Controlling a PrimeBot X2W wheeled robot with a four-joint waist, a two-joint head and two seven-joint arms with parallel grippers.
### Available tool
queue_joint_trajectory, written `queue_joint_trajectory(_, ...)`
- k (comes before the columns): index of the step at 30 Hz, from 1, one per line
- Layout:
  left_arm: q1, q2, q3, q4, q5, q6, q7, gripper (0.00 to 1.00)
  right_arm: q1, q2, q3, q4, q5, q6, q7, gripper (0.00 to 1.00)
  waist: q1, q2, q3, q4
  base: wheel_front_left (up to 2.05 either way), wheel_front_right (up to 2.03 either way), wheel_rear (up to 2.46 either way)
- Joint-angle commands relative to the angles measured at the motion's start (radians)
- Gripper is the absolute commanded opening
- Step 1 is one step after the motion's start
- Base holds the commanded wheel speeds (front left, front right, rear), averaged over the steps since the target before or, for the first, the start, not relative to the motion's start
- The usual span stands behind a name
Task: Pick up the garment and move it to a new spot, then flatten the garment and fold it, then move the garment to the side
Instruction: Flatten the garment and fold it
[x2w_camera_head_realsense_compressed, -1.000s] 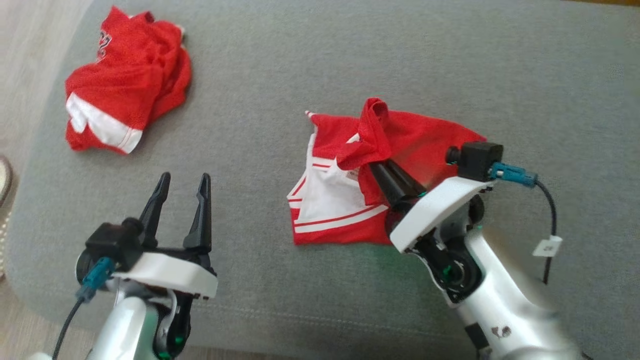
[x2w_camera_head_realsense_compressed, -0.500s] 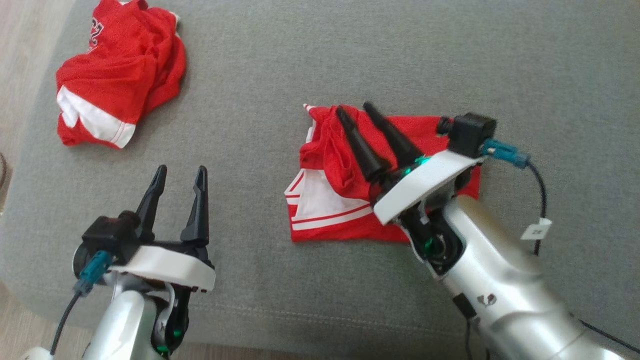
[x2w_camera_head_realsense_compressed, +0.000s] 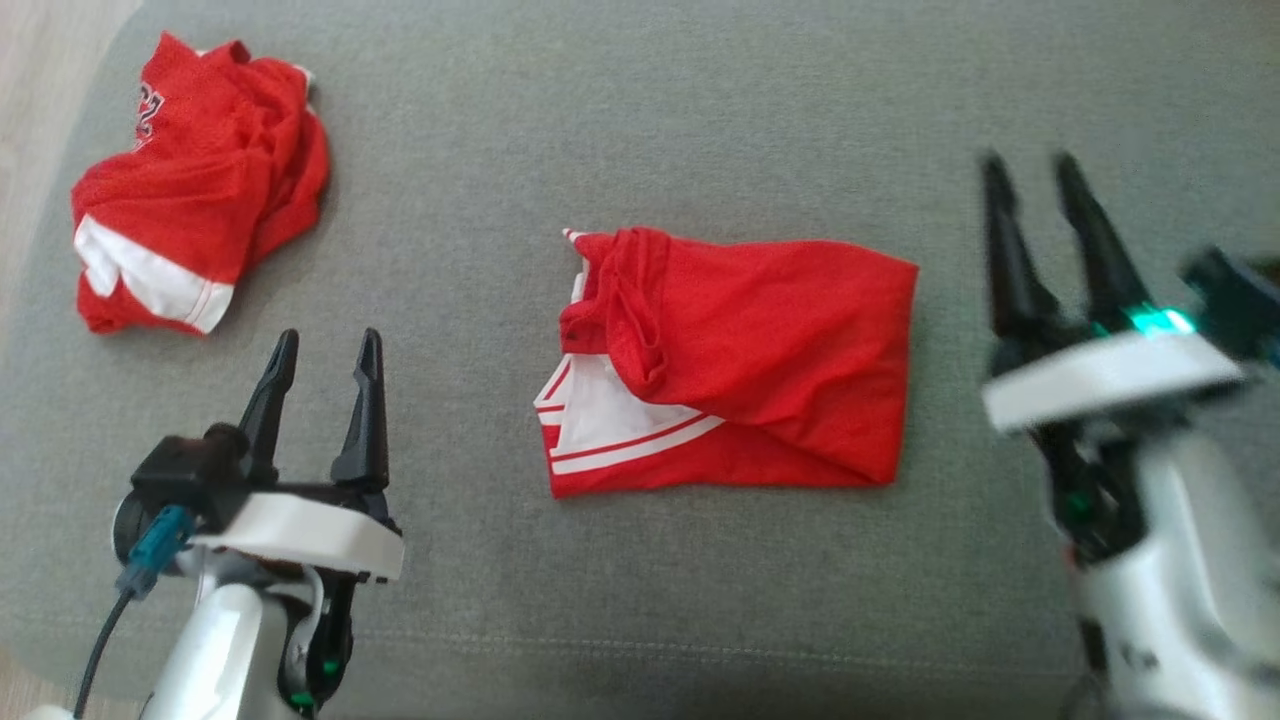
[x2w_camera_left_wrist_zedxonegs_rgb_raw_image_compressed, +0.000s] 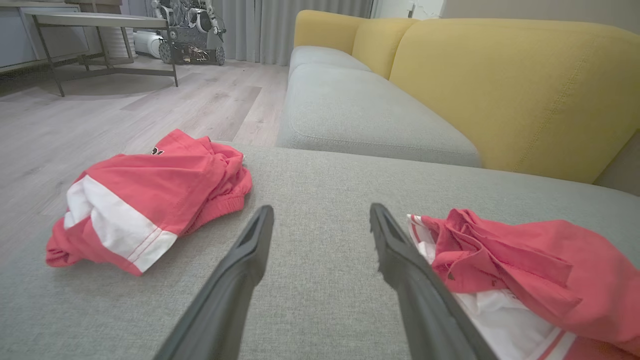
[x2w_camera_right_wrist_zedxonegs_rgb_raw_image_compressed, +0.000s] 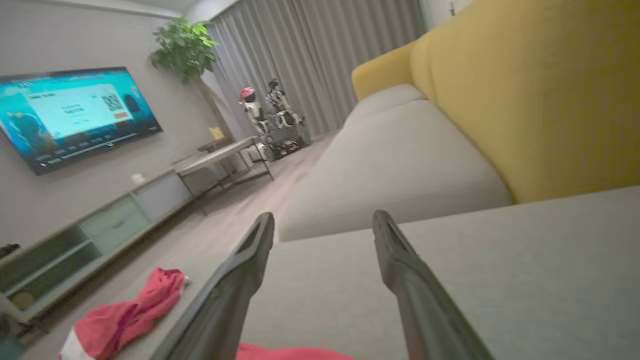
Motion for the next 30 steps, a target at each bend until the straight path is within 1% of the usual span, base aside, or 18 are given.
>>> queue_joint_trajectory(1, -0.01, 0.027, 0.042, -0.036, 0.001, 0.008, -0.012, 1.0, 0.005, 0.006, 0.002, -0.059, -0.026, -0.001, 0.014, 1.0, 0.0, 0.0, -0.005, -0.005, 0.0, 0.0, 0.0)
queue_joint_trajectory(4, 0.002, 0.034, 0.046, -0.043, 0.001, 0.013, -0.012, 1.0, 0.093, 0.01, -0.076, -0.146, -0.103, -0.001, 0.064, 1.0, 0.0, 0.0, -0.015, -0.017, 0.0, 0.0, 0.0)
queue_joint_trajectory(7, 0.018, 0.04, 0.045, -0.047, 0.002, 0.018, -0.008, 1.0, 0.168, 0.017, -0.123, -0.212, -0.154, -0.001, 0.099, 1.0, 0.0, 0.0, -0.031, -0.027, 0.0, 0.0, 0.0)
queue_joint_trajectory(10, 0.034, 0.046, 0.039, -0.056, 0.006, 0.022, 0.001, 1.0, 0.229, 0.02, -0.148, -0.257, -0.202, -0.001, 0.127, 1.0, 0.0, 0.0, -0.046, -0.034, 0.0, 0.0, 0.0)
queue_joint_trajectory(14, 0.051, 0.055, 0.035, -0.07, 0.007, 0.026, 0.013, 1.0, 0.282, 0.026, -0.153, -0.305, -0.253, -0.001, 0.145, 1.0, 0.0, 0.0, -0.058, -0.039, 0.0, 0.0, 0.0)
queue_joint_trajectory(20, 0.061, 0.062, 0.033, -0.087, 0.005, 0.032, 0.023, 1.0, 0.31, 0.035, -0.15, -0.328, -0.266, -0.001, 0.154, 1.0, 0.0, 0.0, -0.064, -0.041, 0.0, 0.0, 0.0)
queue_joint_trajectory(30, 0.053, 0.071, 0.027, -0.102, 0.003, 0.038, 0.027, 1.0, 0.3, 0.04, -0.148, -0.323, -0.276, -0.001, 0.163, 1.0, 0.0, 0.0, -0.054, -0.034, 0.0, 0.0, 0.0)
